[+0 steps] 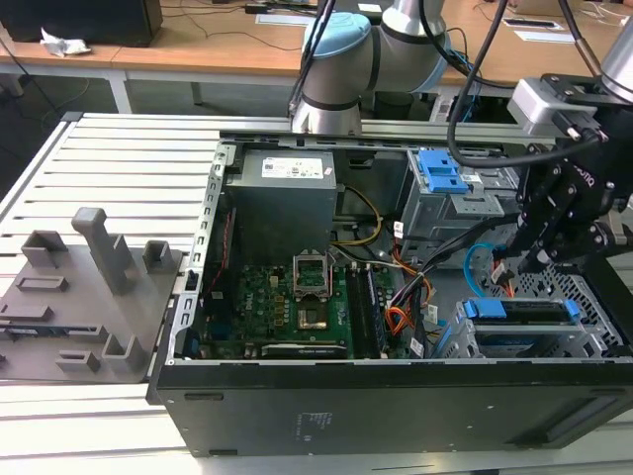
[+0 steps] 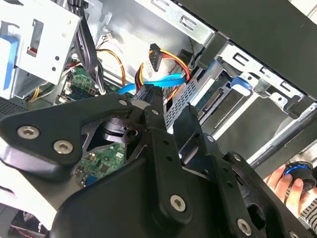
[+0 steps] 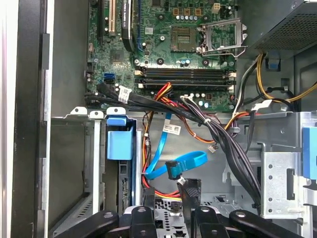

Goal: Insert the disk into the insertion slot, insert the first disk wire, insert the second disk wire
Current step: 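Insert the first disk wire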

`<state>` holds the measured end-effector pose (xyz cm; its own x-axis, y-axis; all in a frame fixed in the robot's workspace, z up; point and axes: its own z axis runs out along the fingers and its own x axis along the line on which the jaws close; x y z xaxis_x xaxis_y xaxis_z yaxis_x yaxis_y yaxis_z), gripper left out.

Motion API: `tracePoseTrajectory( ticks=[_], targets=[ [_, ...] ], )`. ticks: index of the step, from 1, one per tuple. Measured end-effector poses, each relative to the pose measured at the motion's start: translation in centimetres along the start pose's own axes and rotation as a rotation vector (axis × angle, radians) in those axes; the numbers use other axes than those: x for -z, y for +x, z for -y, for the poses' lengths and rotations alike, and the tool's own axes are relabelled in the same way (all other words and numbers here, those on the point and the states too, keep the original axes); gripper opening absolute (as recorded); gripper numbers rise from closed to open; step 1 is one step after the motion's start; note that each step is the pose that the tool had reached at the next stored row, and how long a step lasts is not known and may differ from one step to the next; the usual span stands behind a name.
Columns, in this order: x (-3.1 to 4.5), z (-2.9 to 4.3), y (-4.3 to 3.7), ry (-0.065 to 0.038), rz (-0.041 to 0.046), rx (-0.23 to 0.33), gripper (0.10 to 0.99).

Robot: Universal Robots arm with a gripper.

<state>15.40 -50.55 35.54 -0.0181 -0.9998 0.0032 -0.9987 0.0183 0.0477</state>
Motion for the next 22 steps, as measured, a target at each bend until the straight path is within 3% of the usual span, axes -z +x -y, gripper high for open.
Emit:
tracePoseTrajectory(
  ticks=[9,13,16,22],
  targets=[
    [0.00,0.00,-0.19,0.000,-0.0004,0.000,0.361],
    [0.59,-0.45,-0.28,0.002,-0.0001,0.000,0.361],
    [-0.06,-0.57,-0.50,0.002,-0.0003,0.000,0.361],
    [-0.62,-0.54,-0.55,0.002,-0.0005,0.000,0.361]
  ],
)
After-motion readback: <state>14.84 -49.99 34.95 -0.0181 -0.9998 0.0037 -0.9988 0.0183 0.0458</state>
